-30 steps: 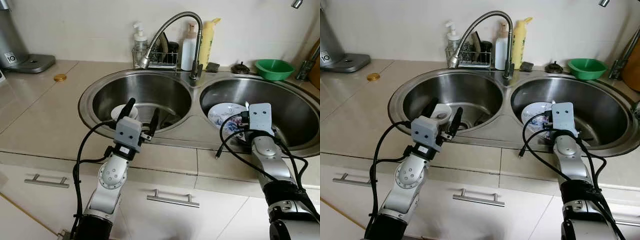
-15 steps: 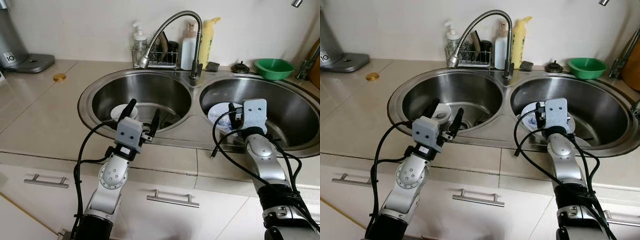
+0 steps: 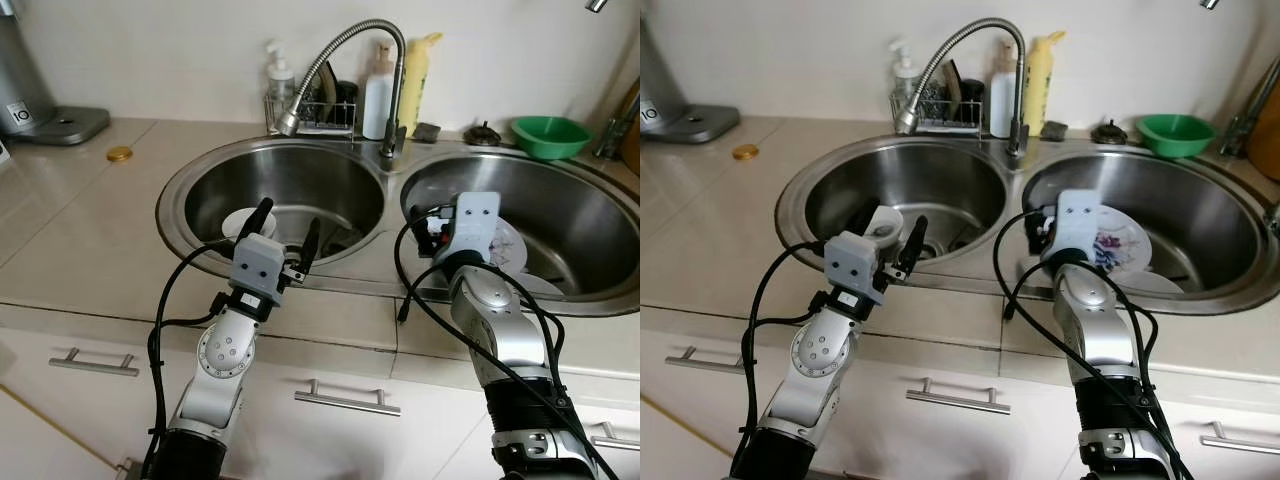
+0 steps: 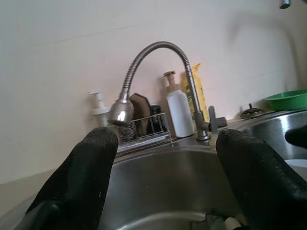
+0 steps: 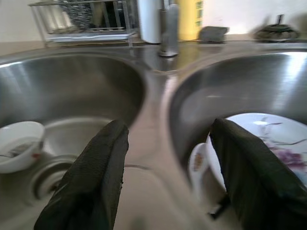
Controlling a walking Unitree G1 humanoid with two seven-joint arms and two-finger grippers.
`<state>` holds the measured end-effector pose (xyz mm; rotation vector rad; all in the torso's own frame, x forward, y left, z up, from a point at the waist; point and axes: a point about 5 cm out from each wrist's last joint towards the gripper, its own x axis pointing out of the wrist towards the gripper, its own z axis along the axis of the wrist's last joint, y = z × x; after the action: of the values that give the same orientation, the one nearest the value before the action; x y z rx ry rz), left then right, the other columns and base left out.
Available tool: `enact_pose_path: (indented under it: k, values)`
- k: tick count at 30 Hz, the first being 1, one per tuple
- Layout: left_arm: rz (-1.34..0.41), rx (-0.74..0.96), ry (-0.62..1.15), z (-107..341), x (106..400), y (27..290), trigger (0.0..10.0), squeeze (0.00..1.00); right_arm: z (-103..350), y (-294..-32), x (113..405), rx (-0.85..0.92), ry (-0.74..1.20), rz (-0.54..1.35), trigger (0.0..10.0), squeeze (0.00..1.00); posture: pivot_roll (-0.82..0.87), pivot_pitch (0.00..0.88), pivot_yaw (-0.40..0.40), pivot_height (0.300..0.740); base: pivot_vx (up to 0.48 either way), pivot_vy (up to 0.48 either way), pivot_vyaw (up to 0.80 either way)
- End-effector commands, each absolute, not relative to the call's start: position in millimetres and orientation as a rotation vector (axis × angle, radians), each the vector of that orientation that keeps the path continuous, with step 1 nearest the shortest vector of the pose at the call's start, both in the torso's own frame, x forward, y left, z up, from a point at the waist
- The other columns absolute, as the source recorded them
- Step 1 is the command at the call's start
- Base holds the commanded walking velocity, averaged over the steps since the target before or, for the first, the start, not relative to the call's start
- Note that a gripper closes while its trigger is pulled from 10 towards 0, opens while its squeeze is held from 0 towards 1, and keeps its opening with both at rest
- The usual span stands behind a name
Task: Kitchen organization
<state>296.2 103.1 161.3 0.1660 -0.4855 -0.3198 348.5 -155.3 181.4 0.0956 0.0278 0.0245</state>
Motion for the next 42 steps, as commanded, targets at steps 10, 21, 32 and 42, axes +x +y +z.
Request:
enact_pose_path:
  k: [10,21,32,42]
  values:
    - [-0.315,0.181,-0.468,159.4,298.2,107.9,10.0,0.0,236.3,-140.2,333.5,0.14,-0.26,0.247,10.0,0.0,0.05,0.0,0.022,0.74,0.0,0.459,0.0]
    - [-0.316,0.179,-0.477,160.1,297.8,107.3,10.0,0.0,227.9,-139.0,322.1,0.036,-0.307,0.256,10.0,0.0,0.04,0.0,0.023,0.74,0.0,0.317,0.0]
    - [-0.319,0.176,-0.48,159.3,296.4,105.9,10.0,0.0,216.9,-139.8,316.5,0.005,-0.315,0.254,10.0,0.0,0.04,0.0,0.022,0.74,0.0,0.0,-0.22]
    - [-0.328,0.2,-0.473,157.7,296.8,104.0,10.0,0.0,213.6,-135.3,311.0,0.016,-0.364,0.257,10.0,0.0,0.04,0.0,0.022,0.74,0.0,-0.029,-0.56]
